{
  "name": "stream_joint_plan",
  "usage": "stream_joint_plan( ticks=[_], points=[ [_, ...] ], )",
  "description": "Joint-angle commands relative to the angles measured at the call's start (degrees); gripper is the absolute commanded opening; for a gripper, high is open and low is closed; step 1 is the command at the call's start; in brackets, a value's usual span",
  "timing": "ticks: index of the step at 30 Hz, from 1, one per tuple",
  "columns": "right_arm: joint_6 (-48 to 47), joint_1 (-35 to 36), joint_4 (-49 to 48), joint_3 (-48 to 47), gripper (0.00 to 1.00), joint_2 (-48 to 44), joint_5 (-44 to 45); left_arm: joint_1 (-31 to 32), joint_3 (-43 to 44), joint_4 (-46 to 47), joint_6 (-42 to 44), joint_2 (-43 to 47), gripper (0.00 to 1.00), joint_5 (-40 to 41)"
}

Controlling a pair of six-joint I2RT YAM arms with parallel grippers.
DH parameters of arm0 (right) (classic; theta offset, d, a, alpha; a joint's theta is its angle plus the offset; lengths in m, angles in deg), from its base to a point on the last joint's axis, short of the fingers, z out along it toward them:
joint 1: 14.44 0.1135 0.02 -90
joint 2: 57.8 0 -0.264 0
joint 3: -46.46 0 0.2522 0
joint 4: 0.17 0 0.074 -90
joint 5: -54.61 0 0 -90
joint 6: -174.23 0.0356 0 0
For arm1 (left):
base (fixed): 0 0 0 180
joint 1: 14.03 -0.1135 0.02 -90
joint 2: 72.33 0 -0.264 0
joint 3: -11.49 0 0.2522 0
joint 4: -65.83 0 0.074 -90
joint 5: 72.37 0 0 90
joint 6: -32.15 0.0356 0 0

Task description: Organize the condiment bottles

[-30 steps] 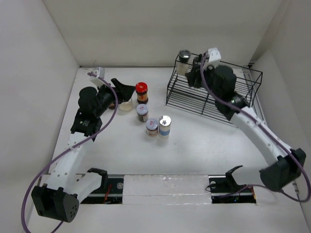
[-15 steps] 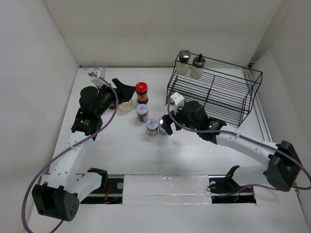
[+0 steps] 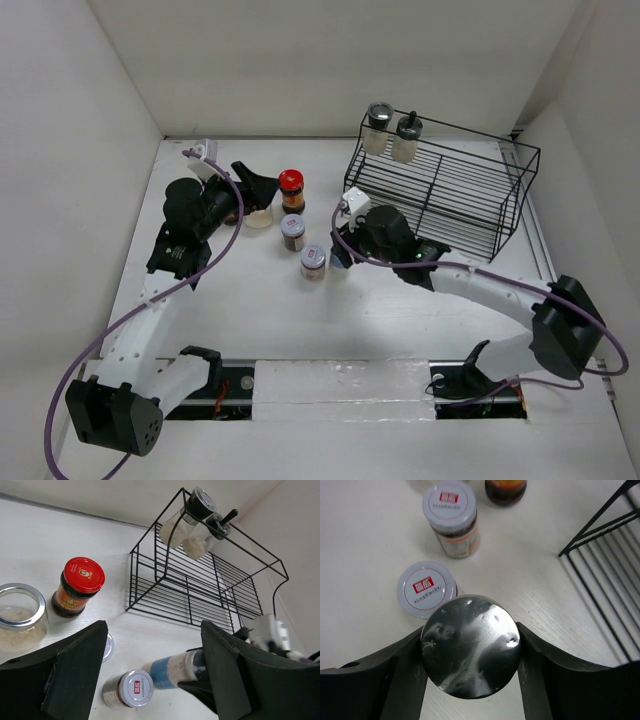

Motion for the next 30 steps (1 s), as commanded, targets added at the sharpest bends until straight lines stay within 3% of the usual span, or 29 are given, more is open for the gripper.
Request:
stream_joint_plan(
  ticks=[1, 6, 9, 18, 22, 30],
  points=[
    [-1.27, 0.59, -8.34, -3.50, 0.59, -7.98, 3.84, 0.30, 0.37, 2.61, 0.33, 0.83, 0.71, -1.40],
    [-4.78, -2.83, -7.81, -11.66, 0.55, -15.11, 6.40, 0.30, 0.37, 2.61, -0.19, 0.22, 0.71, -1.41],
    [-7.07, -8.54, -7.81, -17.88, 0.55, -15.64, 7.53, 0.30, 0.37, 2.61, -0.19, -0.31, 0.71, -2.11],
    [-7.60, -31.98, -1.32, -37.76, 0.55, -5.55, 4.47, 0.30, 0.37, 2.61, -0.19, 0.22, 0.71, -2.11],
    [-7.08, -38.68, 5.37, -47.25, 0.56, 2.27, 0.60, 0.30, 0.37, 2.09, -0.19, 0.22, 0.71, -1.49],
    [-3.57, -44.24, 8.36, -50.34, 0.56, 7.47, -8.45, 0.30, 0.37, 2.09, 0.33, 0.22, 0.71, -1.58]
  ],
)
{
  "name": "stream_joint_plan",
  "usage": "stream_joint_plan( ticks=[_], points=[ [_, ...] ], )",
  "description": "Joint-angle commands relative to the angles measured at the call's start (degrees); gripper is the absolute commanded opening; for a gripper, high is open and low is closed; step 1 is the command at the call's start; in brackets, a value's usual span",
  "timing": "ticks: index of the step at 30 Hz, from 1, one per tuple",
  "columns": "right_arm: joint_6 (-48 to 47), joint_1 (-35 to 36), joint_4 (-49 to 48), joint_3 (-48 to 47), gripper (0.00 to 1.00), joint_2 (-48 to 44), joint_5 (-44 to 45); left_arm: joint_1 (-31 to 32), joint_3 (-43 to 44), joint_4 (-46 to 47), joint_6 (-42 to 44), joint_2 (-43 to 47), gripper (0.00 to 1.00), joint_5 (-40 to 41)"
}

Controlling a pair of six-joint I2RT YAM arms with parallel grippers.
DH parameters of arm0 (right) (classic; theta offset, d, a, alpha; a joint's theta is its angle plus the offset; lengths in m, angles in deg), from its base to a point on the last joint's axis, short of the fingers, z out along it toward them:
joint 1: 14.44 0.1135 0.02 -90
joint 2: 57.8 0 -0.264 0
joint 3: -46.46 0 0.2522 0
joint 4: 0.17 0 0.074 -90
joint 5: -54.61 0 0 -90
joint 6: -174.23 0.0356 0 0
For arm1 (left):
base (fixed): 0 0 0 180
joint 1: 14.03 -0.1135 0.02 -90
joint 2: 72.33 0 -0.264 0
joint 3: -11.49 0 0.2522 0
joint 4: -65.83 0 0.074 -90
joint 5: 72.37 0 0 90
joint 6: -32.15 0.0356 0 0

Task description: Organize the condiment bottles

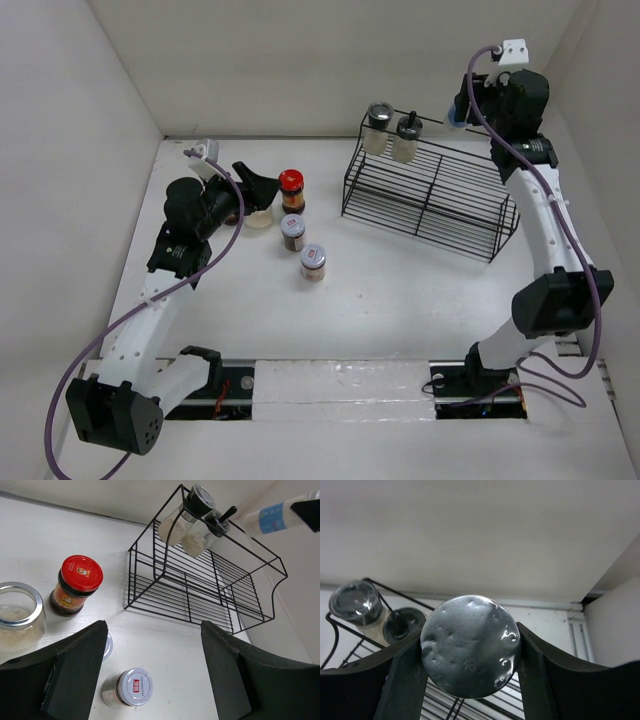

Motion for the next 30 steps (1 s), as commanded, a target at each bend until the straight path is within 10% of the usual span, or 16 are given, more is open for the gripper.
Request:
stream_joint_plan(
  ticks=[1, 30],
  points=[
    [2.27, -0.63, -2.63, -4.84, 0.56, -0.51, -6.31, 0.30, 0.37, 2.09, 0.36, 0.54, 0.71, -0.71],
    [2.27, -1.69, 13.02, -14.33, 0.60, 14.27, -9.84, 0.30, 0.37, 2.09, 0.36, 1.16, 0.71, 0.08]
  ],
)
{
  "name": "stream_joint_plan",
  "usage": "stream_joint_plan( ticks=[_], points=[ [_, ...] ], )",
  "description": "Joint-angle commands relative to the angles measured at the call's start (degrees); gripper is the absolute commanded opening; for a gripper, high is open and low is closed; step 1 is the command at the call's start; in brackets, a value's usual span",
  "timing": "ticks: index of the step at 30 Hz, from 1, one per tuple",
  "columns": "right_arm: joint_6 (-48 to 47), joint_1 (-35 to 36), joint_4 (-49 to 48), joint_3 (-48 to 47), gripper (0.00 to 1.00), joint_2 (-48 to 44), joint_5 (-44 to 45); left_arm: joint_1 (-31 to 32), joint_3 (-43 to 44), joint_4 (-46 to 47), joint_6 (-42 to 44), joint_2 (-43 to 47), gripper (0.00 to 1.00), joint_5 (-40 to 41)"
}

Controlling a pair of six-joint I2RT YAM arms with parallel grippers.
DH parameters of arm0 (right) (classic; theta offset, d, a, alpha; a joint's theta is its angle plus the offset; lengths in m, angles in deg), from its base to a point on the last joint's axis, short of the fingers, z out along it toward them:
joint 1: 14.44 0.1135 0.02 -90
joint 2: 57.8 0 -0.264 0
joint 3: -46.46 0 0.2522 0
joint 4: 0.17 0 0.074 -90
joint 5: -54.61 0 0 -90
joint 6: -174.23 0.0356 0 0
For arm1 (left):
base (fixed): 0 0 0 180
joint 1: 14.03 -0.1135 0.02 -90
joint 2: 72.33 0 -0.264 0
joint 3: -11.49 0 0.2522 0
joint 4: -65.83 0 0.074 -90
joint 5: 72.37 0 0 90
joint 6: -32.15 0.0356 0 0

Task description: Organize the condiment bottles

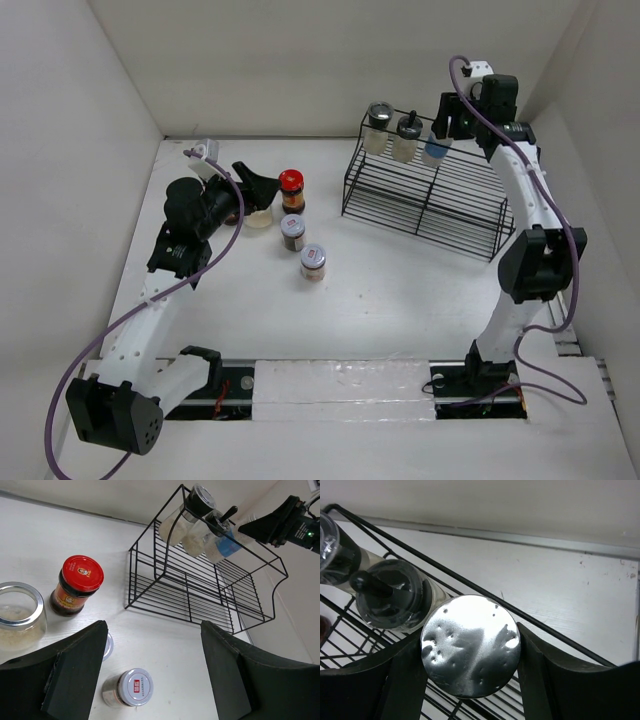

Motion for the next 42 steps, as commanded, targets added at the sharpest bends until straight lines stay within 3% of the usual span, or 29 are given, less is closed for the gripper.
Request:
stream_joint_plan(
  ticks=[1, 5, 11, 16, 18, 20, 21, 22, 23, 25, 26, 29, 31, 42],
  points=[
    [-0.55, 0.06, -2.39, -3.76, 0.63, -1.60, 0.46, 0.30, 0.37, 2.11, 0.36, 1.18, 0.71, -0.66],
    [-0.55, 0.59, -2.39, -3.14, 0.79, -1.60, 0.99, 0.30, 0.37, 2.11, 0.36, 1.18, 0.71, -0.14],
    [-0.55, 1.12, -4.76, -2.61, 0.93, -5.55, 2.56, 0.30, 0.37, 1.06, 0.36, 1.18, 0.71, 1.44],
    [-1.07, 5.85, -16.70, 7.12, 0.93, -17.39, 5.12, 0.30, 0.90, -0.26, 0.36, 1.18, 0.71, 3.37],
    [-1.07, 11.19, -20.65, 11.69, 0.77, -20.22, 3.02, 0.30, 1.42, -1.58, -0.17, 1.71, 0.71, 6.44],
    [-1.60, 15.60, -25.32, 16.89, 0.41, -20.94, 0.13, -0.31, 1.43, -2.81, -0.95, 1.71, 0.71, 8.81],
    [-1.60, 20.32, -26.29, 17.95, 0.27, -20.24, -2.33, -0.32, 1.43, -3.33, -0.96, 1.71, 0.71, 9.44],
    [-1.60, 22.71, -27.52, 18.57, 0.22, -17.62, -2.35, -0.32, 1.43, -3.95, -1.66, 1.71, 0.71, 10.23],
    [-1.60, 25.00, -27.53, 18.57, 0.24, -15.77, -2.35, -0.93, 1.95, -3.96, -2.71, 1.71, 0.71, 11.02],
    [-1.60, 30.00, -27.53, 17.62, 0.40, -11.29, -2.35, -0.93, 1.96, -4.48, -3.86, 1.71, 0.71, 12.78],
    [-1.60, 31.25, -27.53, 16.21, 0.65, -7.01, -2.35, -0.93, 1.96, -5.35, -3.86, 1.71, 0.71, 13.31],
    [-1.60, 33.98, -27.53, 13.23, 0.94, -1.53, -1.82, -0.93, 1.96, -5.36, -4.39, 3.20, 0.71, 13.84],
    [-2.12, 34.51, -25.09, 9.72, 1.00, 5.13, -1.03, -0.93, 1.96, -5.36, -4.39, 3.20, 0.71, 15.15],
    [-5.64, 36.71, -17.25, -3.56, 1.00, 20.36, -1.39, -0.93, 1.96, -4.75, -3.87, 2.59, 0.71, 12.44]
  ],
)
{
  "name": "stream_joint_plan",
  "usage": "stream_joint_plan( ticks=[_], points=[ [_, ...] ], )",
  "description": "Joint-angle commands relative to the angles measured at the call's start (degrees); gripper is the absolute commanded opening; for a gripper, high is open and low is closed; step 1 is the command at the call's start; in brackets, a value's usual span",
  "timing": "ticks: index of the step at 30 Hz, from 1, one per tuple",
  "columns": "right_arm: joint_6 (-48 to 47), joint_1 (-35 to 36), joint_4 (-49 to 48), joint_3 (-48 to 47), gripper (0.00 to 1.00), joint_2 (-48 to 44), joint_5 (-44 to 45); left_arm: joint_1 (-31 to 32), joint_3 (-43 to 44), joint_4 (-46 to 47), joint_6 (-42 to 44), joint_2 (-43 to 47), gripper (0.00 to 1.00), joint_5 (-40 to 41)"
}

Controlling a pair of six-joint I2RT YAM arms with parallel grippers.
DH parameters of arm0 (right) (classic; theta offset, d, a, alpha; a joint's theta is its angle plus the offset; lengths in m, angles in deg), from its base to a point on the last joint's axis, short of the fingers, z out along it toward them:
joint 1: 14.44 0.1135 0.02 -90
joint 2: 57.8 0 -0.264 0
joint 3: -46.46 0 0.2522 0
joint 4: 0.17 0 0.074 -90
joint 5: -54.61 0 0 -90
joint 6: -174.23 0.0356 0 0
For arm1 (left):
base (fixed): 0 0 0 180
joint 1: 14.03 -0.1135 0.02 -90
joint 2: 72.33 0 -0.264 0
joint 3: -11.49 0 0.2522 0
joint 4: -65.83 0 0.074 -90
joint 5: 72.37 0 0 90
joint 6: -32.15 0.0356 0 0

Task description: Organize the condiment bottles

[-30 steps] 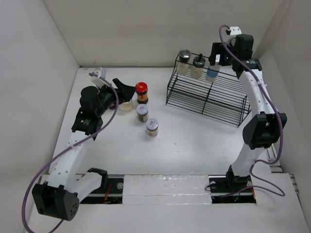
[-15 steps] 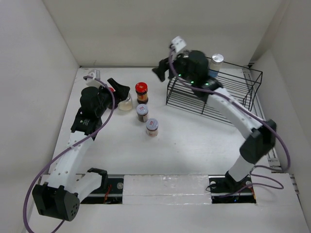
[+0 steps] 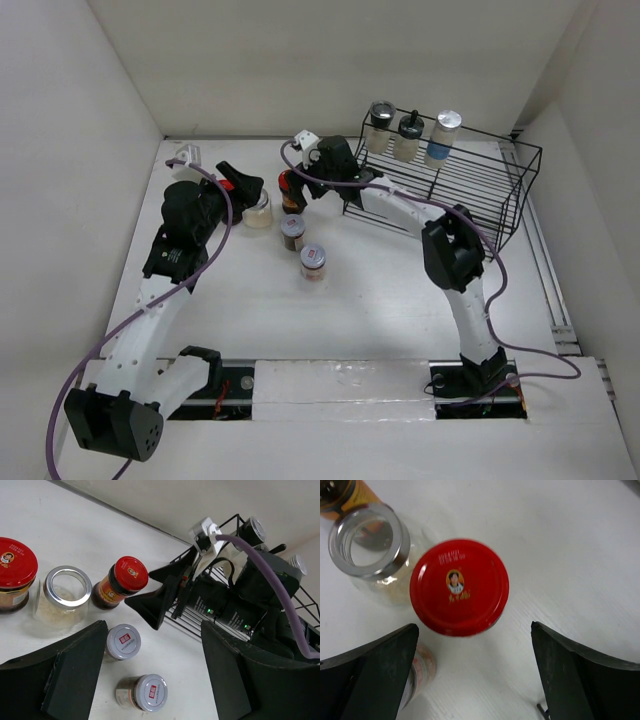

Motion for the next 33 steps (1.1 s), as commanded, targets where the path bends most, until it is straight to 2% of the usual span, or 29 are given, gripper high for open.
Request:
stream_joint_plan(
  ticks=[1, 7, 11, 14, 16, 18, 19, 20, 21, 25, 29, 33],
  points=[
    [-1.53, 1.13, -0.31, -6.89, 1.00, 1.22, 1.10, -0.28, 1.93, 1.77, 0.18, 0.47, 0.71, -0.94],
    [-1.53, 1.66, -4.00, -9.71, 0.97, 4.12, 4.10, -0.28, 1.93, 2.29, 0.18, -0.15, 0.71, -1.47],
    [-1.53, 2.18, -3.48, -13.14, 0.80, 7.29, 2.88, -0.28, 1.93, 2.29, 0.18, -0.15, 0.71, -1.47],
    [-1.01, 2.79, -2.77, -14.29, 0.80, 8.44, 2.87, -0.28, 1.93, 2.29, 0.71, -0.15, 0.71, -2.09],
    [-1.01, 3.32, -2.77, -14.81, 0.72, 8.44, 2.87, -0.28, 1.93, 2.29, 0.71, -0.15, 0.71, -2.09],
    [-1.01, 3.33, -2.77, -14.81, 0.71, 8.44, 2.87, -0.28, 1.93, 2.29, 0.71, -0.15, 0.71, -2.09],
    [-1.01, 3.33, -2.77, -14.81, 0.59, 7.74, 2.87, -0.28, 1.93, 2.29, 0.71, 0.37, 0.71, -2.09],
    [-0.22, 3.33, -2.77, -14.81, 0.52, 7.04, 2.87, -0.28, 1.93, 2.29, 0.71, 0.38, 0.71, -2.09],
    [-0.22, 3.85, -3.46, -13.94, 0.48, 5.90, 2.87, -0.28, 1.93, 2.29, 0.71, 0.38, 0.71, -2.09],
    [1.37, 3.85, -10.32, -10.07, 0.46, -3.93, 2.25, -0.28, 1.41, 2.29, 0.71, 1.08, 0.71, -2.61],
    [1.98, 2.81, -18.29, -3.68, 0.46, -21.73, 0.85, -0.28, 1.41, 2.29, 0.71, 1.61, 0.71, -2.00],
    [1.98, -1.58, -20.78, 2.83, 0.46, -35.11, 2.25, -0.28, 1.41, 2.82, 0.71, 2.92, 0.71, -2.70]
  ],
)
